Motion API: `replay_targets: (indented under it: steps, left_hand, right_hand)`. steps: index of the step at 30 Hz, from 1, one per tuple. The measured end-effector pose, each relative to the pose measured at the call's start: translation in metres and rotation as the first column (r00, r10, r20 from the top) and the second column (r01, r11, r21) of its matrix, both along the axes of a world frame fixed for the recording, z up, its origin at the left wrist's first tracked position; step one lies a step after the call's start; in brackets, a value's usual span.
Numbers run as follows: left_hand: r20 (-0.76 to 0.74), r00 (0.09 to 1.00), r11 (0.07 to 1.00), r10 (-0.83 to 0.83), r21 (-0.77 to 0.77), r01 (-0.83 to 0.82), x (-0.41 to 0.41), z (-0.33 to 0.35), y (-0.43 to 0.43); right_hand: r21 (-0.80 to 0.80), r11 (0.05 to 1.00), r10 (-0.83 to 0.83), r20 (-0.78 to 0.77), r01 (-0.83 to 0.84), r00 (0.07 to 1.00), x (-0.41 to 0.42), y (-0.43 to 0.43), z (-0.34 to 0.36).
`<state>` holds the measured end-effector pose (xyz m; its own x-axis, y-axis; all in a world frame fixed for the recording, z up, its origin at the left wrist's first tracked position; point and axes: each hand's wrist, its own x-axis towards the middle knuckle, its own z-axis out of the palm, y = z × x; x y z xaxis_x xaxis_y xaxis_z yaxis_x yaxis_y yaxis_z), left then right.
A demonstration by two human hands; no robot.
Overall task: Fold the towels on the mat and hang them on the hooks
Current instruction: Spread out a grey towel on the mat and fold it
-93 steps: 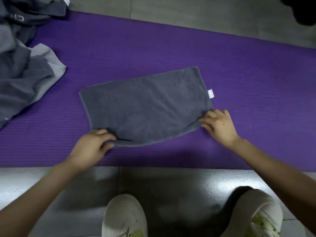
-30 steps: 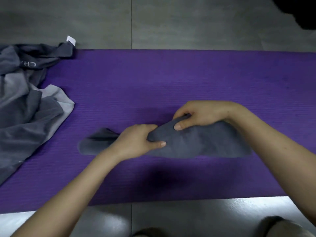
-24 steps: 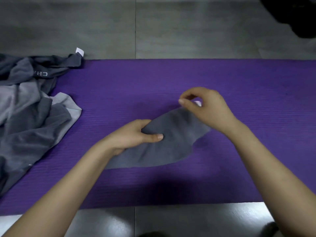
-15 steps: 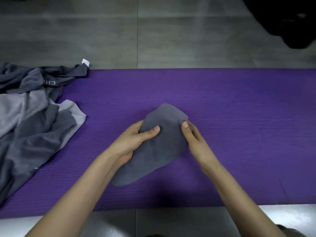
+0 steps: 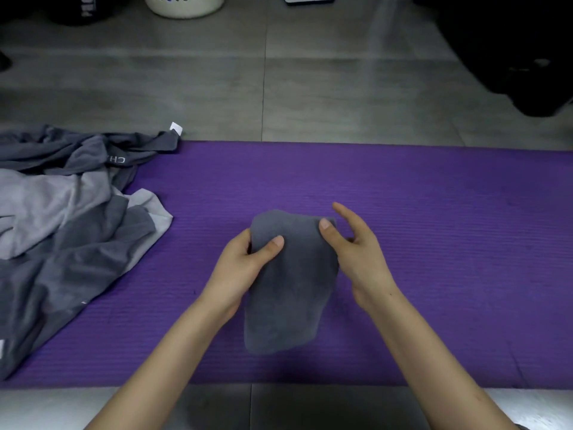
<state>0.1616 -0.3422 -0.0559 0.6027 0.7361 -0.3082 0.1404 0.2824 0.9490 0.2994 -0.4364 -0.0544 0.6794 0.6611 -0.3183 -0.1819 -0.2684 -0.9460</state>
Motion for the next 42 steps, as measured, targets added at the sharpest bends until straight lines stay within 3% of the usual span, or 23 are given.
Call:
replay_targets:
  steps: [2, 4, 6, 8, 10, 12, 14, 16, 17, 18, 20, 21, 22, 25, 29, 35, 42]
  left_hand:
    - [-0.141, 0.986, 0.970, 0.093, 0.237, -0.057, -0.005, -0.005, 0.006]
    - [-0.174, 0.971, 0.932, 0.166, 0.348, -0.097, -0.011, -0.009, 0.016]
    - [-0.137, 0.988, 0.935, 0.066, 0.355, -0.013, -0.017, -0.011, 0.027]
    - [-0.180, 0.979, 0.897, -0.098, 0.410, 0.165, -0.022, -0.012, 0.038]
    - [-0.354, 0.928, 0.783, -0.115, 0.543, 0.304, -0.023, -0.010, 0.047]
    - [-0.500, 0.866, 0.611, 0.016, 0.691, 0.388, -0.018, -0.006, 0.053]
    - [-0.525, 0.842, 0.430, 0.126, 0.793, 0.431, -0.014, -0.012, 0.061]
    - [-0.475, 0.869, 0.361, 0.135, 0.841, 0.403, -0.011, -0.026, 0.071]
    - [-0.439, 0.896, 0.453, 0.072, 0.815, 0.362, -0.010, -0.031, 0.075]
    - [-0.382, 0.924, 0.607, -0.017, 0.730, 0.314, -0.008, -0.033, 0.076]
    - [-0.141, 0.980, 0.888, -0.139, 0.421, 0.187, 0.002, -0.034, 0.071]
    - [-0.040, 0.995, 0.949, -0.092, 0.299, 0.100, 0.009, -0.036, 0.067]
    - [-0.002, 1.000, 0.959, -0.011, 0.284, 0.011, 0.017, -0.039, 0.062]
    - [-0.023, 0.964, 0.860, 0.265, 0.458, -0.226, 0.048, -0.046, 0.043]
    - [-0.049, 0.877, 0.759, 0.479, 0.526, -0.385, 0.078, -0.047, 0.027]
    - [-0.206, 0.943, 0.888, 0.261, 0.435, -0.150, 0.085, 0.004, 0.002]
    - [-0.432, 0.900, 0.984, 0.060, 0.178, 0.020, 0.071, 0.143, -0.026]
  right_hand:
    - [0.033, 0.989, 0.140, 0.157, -0.147, 0.978, 0.000, 0.001, 0.001]
    - [0.054, 0.938, 0.324, 0.208, -0.342, 0.923, 0.005, 0.001, 0.002]
    - [-0.041, 0.872, 0.478, 0.288, -0.488, 0.830, 0.014, 0.003, 0.003]
    - [-0.202, 0.834, 0.549, 0.400, -0.513, 0.734, 0.023, 0.007, 0.005]
    - [-0.304, 0.819, 0.573, 0.497, -0.487, 0.652, 0.029, 0.012, 0.008]
    - [-0.365, 0.809, 0.585, 0.569, -0.460, 0.578, 0.031, 0.018, 0.010]
    - [-0.388, 0.804, 0.591, 0.607, -0.451, 0.531, 0.035, 0.027, 0.008]
    - [-0.371, 0.797, 0.600, 0.587, -0.477, 0.544, 0.042, 0.037, 0.002]
    - [-0.353, 0.793, 0.604, 0.562, -0.497, 0.564, 0.048, 0.043, -0.001]
    - [-0.330, 0.790, 0.608, 0.533, -0.516, 0.589, 0.053, 0.048, -0.004]
    - [-0.260, 0.785, 0.614, 0.448, -0.563, 0.650, 0.067, 0.061, -0.011]
    - [-0.210, 0.778, 0.622, 0.391, -0.592, 0.679, 0.072, 0.067, -0.015]
    - [-0.154, 0.773, 0.627, 0.334, -0.615, 0.704, 0.076, 0.072, -0.018]
    - [-0.010, 0.804, 0.584, 0.199, -0.594, 0.787, 0.082, 0.082, -0.023]
    - [-0.014, 0.840, 0.536, 0.168, -0.542, 0.827, 0.090, 0.071, -0.019]
    - [-0.126, 0.867, 0.493, 0.077, -0.482, 0.867, 0.101, 0.024, 0.030]
    - [-0.331, 0.862, 0.432, 0.088, -0.383, 0.897, 0.090, -0.020, 0.158]
